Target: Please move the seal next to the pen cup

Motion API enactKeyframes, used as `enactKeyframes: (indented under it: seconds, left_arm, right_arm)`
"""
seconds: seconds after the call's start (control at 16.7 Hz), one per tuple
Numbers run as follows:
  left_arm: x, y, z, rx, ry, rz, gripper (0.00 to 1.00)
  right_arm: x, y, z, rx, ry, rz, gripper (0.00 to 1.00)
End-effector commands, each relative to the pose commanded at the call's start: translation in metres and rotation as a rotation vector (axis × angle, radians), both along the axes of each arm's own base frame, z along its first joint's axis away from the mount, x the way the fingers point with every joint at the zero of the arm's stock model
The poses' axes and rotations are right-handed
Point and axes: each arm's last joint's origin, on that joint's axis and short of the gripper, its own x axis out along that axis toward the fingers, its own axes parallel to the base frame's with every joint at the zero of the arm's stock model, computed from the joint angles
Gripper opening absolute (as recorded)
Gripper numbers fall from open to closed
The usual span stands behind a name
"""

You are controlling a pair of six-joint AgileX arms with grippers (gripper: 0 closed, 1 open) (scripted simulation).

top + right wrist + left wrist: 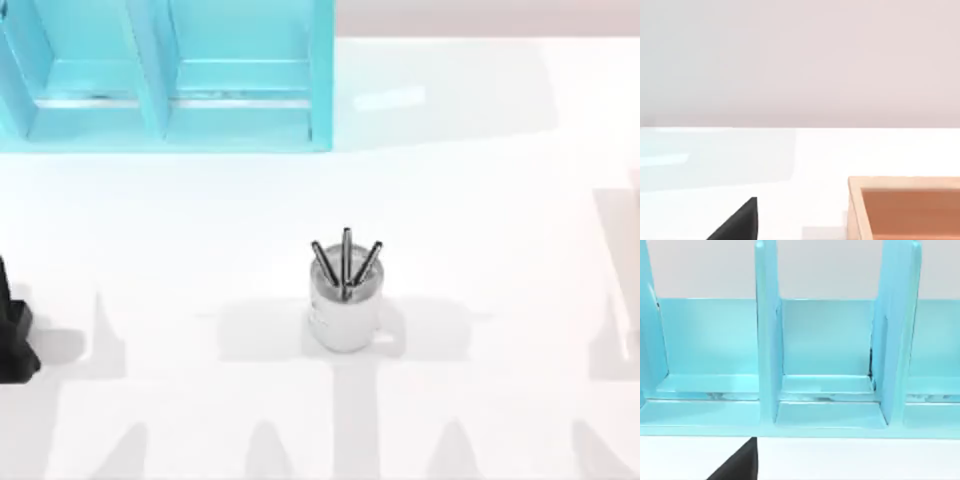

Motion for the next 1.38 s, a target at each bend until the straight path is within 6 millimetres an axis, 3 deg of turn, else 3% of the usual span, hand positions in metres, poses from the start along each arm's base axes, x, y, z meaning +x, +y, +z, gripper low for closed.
enactKeyframes:
  seconds: [0.3, 0.6, 0.78, 0.96, 1.38]
  left_arm:
    - [0.0, 0.001, 0.011, 0.006, 0.059, 0.009, 1.0]
    - [0.015, 0.004, 0.058, 0.028, 0.34, 0.026, 1.0]
    - [0.045, 0.008, 0.083, 0.037, 0.623, 0.027, 1.0]
    - [0.085, 0.013, 0.095, 0.039, 0.92, 0.022, 1.0]
    - [0.172, 0.03, 0.096, 0.025, 1.421, -0.002, 1.0]
  right_arm:
    - [0.0, 0.0, 0.0, 0.0, 0.0, 0.0, 1.0]
    - [0.0, 0.0, 0.0, 0.0, 0.0, 0.0, 1.0]
    - [0.0, 0.0, 0.0, 0.0, 0.0, 0.0, 1.0]
    - [0.0, 0.0, 0.0, 0.0, 0.0, 0.0, 1.0]
    - [0.0, 0.0, 0.0, 0.0, 0.0, 0.0, 1.0]
